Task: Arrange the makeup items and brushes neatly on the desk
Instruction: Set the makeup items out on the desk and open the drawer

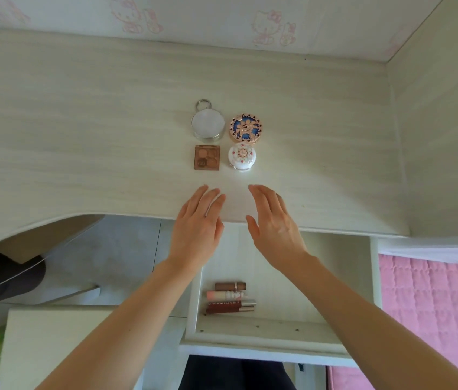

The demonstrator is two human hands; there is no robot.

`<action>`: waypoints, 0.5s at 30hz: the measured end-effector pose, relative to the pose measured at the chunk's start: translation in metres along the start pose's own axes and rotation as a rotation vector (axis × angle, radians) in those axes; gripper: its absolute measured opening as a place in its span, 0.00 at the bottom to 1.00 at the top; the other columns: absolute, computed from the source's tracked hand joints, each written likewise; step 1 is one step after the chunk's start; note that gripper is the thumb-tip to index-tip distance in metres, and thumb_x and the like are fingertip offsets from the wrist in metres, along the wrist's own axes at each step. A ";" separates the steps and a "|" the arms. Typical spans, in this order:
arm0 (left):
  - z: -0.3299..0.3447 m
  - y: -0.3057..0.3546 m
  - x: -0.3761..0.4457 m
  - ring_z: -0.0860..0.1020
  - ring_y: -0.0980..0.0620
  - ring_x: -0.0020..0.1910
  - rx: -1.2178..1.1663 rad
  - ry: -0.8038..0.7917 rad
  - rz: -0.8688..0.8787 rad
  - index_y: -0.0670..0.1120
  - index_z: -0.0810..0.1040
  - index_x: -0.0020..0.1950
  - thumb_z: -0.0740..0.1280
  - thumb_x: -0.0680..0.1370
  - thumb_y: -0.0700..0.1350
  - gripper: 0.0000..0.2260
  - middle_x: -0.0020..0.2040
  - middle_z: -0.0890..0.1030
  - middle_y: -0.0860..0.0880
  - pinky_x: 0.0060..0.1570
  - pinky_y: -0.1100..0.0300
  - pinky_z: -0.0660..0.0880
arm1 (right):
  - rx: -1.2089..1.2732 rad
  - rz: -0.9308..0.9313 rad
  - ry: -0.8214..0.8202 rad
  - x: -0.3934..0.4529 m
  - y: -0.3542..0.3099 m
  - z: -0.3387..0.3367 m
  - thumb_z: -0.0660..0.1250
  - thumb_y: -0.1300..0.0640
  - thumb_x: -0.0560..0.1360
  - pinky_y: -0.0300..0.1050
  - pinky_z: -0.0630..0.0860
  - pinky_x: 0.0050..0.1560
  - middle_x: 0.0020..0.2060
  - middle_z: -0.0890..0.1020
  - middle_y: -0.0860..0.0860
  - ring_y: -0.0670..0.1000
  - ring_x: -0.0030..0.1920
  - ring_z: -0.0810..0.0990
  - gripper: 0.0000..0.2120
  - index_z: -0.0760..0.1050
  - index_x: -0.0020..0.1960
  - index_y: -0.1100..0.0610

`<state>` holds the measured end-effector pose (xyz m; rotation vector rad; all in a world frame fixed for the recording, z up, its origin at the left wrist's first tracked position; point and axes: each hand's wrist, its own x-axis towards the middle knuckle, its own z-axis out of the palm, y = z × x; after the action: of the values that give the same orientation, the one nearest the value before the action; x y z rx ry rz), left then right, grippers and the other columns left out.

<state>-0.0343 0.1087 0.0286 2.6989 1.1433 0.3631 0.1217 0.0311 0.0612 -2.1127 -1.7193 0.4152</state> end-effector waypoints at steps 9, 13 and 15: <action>0.023 0.038 -0.085 0.74 0.45 0.63 0.012 -0.119 0.053 0.43 0.79 0.57 0.68 0.72 0.40 0.14 0.57 0.78 0.48 0.57 0.52 0.74 | -0.010 -0.080 -0.100 -0.108 0.019 0.027 0.71 0.64 0.71 0.46 0.77 0.58 0.55 0.78 0.57 0.57 0.60 0.77 0.22 0.73 0.64 0.65; 0.045 0.045 -0.101 0.73 0.48 0.61 0.045 -0.401 -0.038 0.44 0.77 0.60 0.66 0.75 0.44 0.13 0.58 0.77 0.49 0.52 0.56 0.73 | -0.034 -0.032 -0.282 -0.139 0.039 0.056 0.68 0.62 0.74 0.45 0.76 0.61 0.56 0.78 0.57 0.56 0.61 0.76 0.22 0.71 0.67 0.63; 0.064 0.045 -0.107 0.69 0.48 0.63 0.058 -0.588 -0.079 0.45 0.73 0.64 0.61 0.78 0.47 0.15 0.62 0.73 0.49 0.55 0.57 0.70 | -0.036 0.012 -0.419 -0.150 0.048 0.071 0.62 0.60 0.78 0.42 0.69 0.66 0.62 0.74 0.55 0.53 0.67 0.69 0.23 0.65 0.72 0.60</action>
<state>-0.0568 -0.0045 -0.0362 2.5225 1.0745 -0.4559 0.1003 -0.1167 -0.0257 -2.1736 -1.9446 0.8889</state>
